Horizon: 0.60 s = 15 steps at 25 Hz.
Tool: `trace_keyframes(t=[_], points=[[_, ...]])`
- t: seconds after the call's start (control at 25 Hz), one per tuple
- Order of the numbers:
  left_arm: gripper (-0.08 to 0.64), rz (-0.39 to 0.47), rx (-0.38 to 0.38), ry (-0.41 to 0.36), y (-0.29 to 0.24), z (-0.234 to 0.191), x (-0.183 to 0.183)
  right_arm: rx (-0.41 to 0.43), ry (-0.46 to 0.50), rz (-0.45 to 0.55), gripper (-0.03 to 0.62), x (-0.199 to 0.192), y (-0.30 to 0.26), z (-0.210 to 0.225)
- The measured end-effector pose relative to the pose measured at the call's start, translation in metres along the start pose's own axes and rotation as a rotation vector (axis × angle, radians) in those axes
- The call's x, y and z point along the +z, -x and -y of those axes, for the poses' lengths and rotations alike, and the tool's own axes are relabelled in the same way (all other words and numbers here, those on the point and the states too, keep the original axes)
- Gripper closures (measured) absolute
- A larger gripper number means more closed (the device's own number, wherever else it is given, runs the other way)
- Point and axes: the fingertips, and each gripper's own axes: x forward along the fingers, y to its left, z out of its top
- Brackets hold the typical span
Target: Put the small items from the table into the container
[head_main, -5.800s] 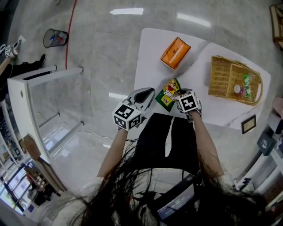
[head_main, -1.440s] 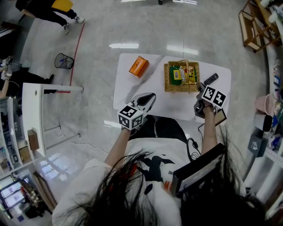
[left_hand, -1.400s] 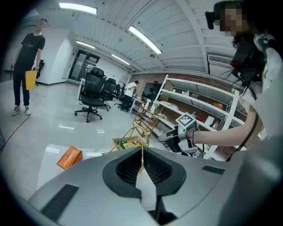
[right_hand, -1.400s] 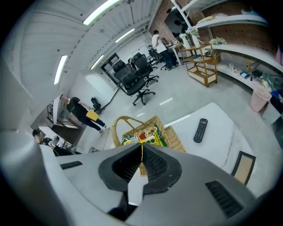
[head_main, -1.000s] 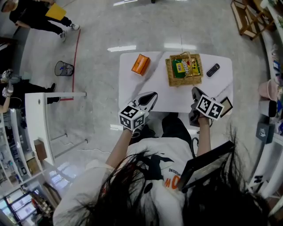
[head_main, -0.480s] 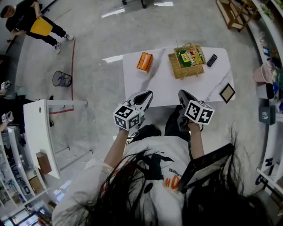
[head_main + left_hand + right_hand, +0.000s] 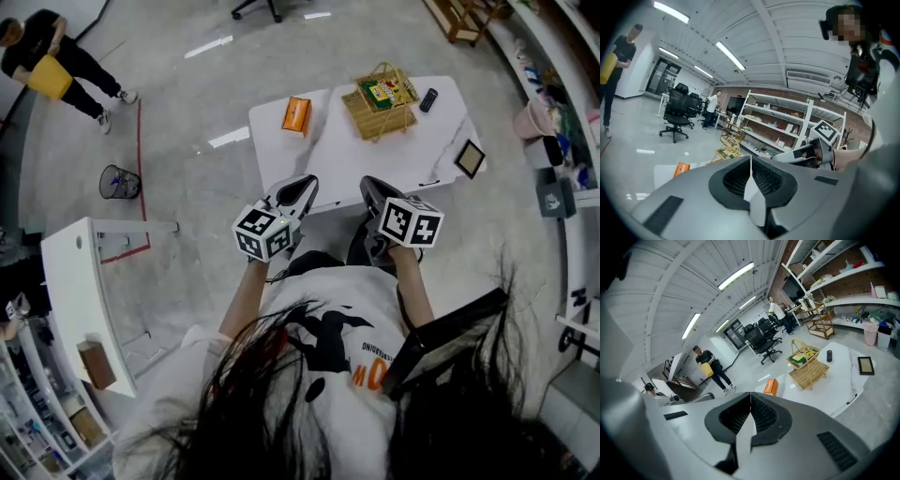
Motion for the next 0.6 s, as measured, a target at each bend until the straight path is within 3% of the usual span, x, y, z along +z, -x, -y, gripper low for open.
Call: trace_keyframes(t=[0.32, 0.6], points=[[0.554, 0.072, -0.024, -0.020, 0.023, 0.028, 0.010, 0.009, 0.030, 0.011, 0.578, -0.024, 0.028, -0.021], [0.554, 0.076, -0.034, -0.023, 0.026, 0.044, 0.003, 0.008, 0.088, 0.005, 0.578, -0.033, 0.045, -0.027]])
